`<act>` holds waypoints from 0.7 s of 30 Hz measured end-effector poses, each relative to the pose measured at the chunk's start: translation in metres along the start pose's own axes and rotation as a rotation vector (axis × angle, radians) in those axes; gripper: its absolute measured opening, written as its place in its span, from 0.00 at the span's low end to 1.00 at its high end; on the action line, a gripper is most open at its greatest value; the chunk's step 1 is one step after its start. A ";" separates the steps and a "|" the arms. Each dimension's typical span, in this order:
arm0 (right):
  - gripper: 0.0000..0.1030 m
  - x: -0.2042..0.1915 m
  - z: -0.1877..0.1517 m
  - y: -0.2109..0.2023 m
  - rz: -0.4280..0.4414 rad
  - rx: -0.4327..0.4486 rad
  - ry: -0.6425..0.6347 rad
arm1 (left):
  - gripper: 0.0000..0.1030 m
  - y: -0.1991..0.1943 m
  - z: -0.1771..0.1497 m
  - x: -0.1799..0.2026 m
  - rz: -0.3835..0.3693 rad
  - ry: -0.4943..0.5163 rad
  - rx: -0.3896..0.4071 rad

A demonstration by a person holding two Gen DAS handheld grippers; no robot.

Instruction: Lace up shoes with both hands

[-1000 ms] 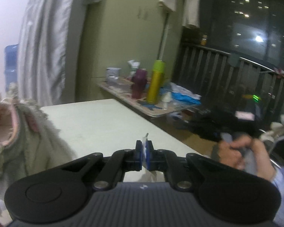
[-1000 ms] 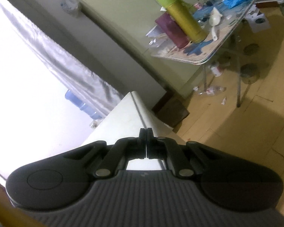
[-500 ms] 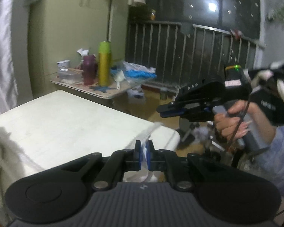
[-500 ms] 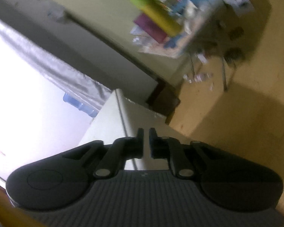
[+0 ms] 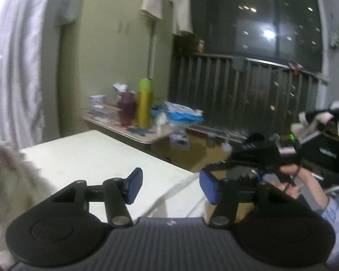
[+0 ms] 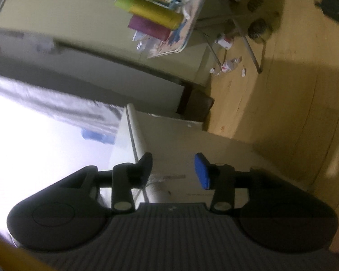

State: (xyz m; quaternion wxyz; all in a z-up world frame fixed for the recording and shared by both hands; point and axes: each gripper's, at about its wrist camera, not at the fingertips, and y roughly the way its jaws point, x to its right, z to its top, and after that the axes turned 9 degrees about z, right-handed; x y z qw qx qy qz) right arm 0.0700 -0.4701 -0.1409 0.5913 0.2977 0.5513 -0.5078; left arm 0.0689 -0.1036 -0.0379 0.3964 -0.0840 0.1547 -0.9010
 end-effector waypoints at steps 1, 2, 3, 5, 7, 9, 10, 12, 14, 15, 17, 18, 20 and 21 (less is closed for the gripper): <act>0.40 0.005 -0.002 -0.002 0.023 0.006 0.039 | 0.56 -0.005 0.000 -0.002 0.011 -0.013 0.001; 0.40 0.010 -0.004 -0.005 0.045 0.011 0.077 | 0.57 -0.010 0.000 -0.004 0.020 -0.024 -0.003; 0.40 0.012 -0.006 -0.004 0.062 0.005 0.104 | 0.57 -0.015 0.000 -0.006 0.029 -0.035 -0.008; 0.40 0.016 -0.009 -0.002 0.094 -0.007 0.158 | 0.57 -0.024 -0.001 -0.009 0.045 -0.054 -0.018; 0.40 0.017 -0.010 0.004 0.109 -0.010 0.182 | 0.57 -0.032 -0.001 -0.011 0.063 -0.070 -0.021; 0.40 0.018 -0.012 0.009 0.125 -0.013 0.207 | 0.58 -0.041 -0.001 -0.014 0.087 -0.088 -0.014; 0.40 0.019 -0.013 0.011 0.139 -0.005 0.233 | 0.58 -0.046 -0.001 -0.016 0.098 -0.097 -0.008; 0.40 0.021 -0.016 0.014 0.166 0.012 0.284 | 0.62 -0.054 -0.001 -0.021 0.118 -0.119 0.002; 0.37 0.017 -0.019 0.015 0.172 0.048 0.291 | 0.62 -0.062 -0.002 -0.027 0.134 -0.144 0.007; 0.36 0.013 -0.020 0.015 0.161 0.064 0.276 | 0.62 -0.066 -0.003 -0.030 0.144 -0.158 0.008; 0.25 0.007 -0.023 0.013 0.146 0.093 0.246 | 0.62 -0.073 -0.006 -0.037 0.167 -0.187 0.008; 0.16 0.005 -0.024 0.013 0.152 0.103 0.238 | 0.63 -0.077 -0.008 -0.040 0.179 -0.201 0.008; 0.09 0.001 -0.025 0.014 0.153 0.118 0.217 | 0.63 -0.085 -0.012 -0.047 0.201 -0.230 0.007; 0.06 -0.001 -0.026 0.015 0.149 0.123 0.204 | 0.63 -0.088 -0.013 -0.050 0.213 -0.245 0.007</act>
